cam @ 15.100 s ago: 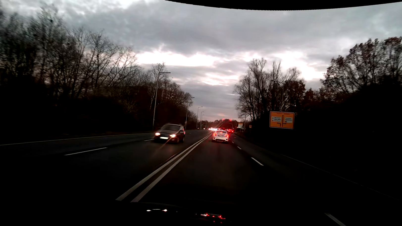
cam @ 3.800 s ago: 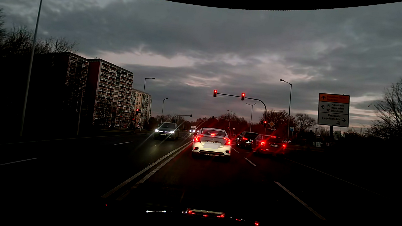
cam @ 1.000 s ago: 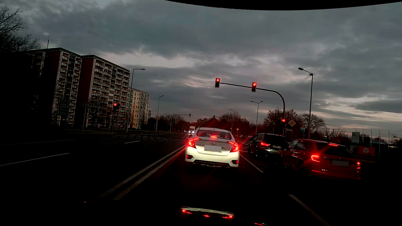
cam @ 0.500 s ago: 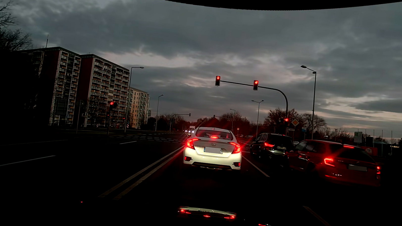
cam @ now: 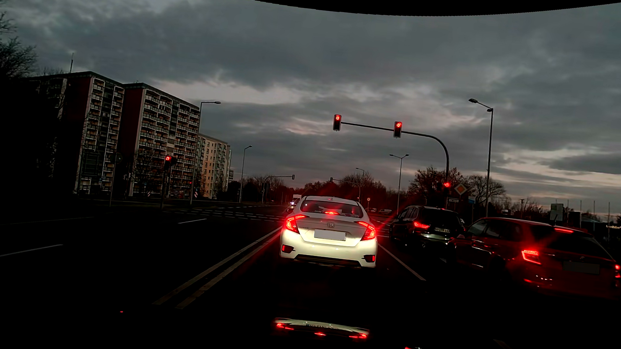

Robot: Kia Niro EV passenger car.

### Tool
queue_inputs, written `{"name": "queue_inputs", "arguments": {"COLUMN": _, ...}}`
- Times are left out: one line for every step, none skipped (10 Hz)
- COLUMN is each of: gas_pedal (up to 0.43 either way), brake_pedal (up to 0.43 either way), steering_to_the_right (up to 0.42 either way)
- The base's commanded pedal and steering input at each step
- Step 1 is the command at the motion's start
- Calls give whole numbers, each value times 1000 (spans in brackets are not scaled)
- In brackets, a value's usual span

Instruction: Follow the waypoints while adhering to traffic rules and regulations

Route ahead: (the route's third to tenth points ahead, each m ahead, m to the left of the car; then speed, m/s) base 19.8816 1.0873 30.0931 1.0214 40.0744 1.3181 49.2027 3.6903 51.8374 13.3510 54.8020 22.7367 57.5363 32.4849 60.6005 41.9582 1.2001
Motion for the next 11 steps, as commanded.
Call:
{"name": "queue_inputs", "arguments": {"gas_pedal": 0, "brake_pedal": 128, "steering_to_the_right": -5}}
{"name": "queue_inputs", "arguments": {"gas_pedal": 0, "brake_pedal": 128, "steering_to_the_right": -5}}
{"name": "queue_inputs", "arguments": {"gas_pedal": 0, "brake_pedal": 128, "steering_to_the_right": -5}}
{"name": "queue_inputs", "arguments": {"gas_pedal": 0, "brake_pedal": 128, "steering_to_the_right": -5}}
{"name": "queue_inputs", "arguments": {"gas_pedal": 0, "brake_pedal": 128, "steering_to_the_right": -5}}
{"name": "queue_inputs", "arguments": {"gas_pedal": 0, "brake_pedal": 128, "steering_to_the_right": -5}}
{"name": "queue_inputs", "arguments": {"gas_pedal": 0, "brake_pedal": 128, "steering_to_the_right": -5}}
{"name": "queue_inputs", "arguments": {"gas_pedal": 0, "brake_pedal": 128, "steering_to_the_right": -5}}
{"name": "queue_inputs", "arguments": {"gas_pedal": 0, "brake_pedal": 140, "steering_to_the_right": -5}}
{"name": "queue_inputs", "arguments": {"gas_pedal": 0, "brake_pedal": 146, "steering_to_the_right": -5}}
{"name": "queue_inputs", "arguments": {"gas_pedal": 0, "brake_pedal": 140, "steering_to_the_right": -5}}
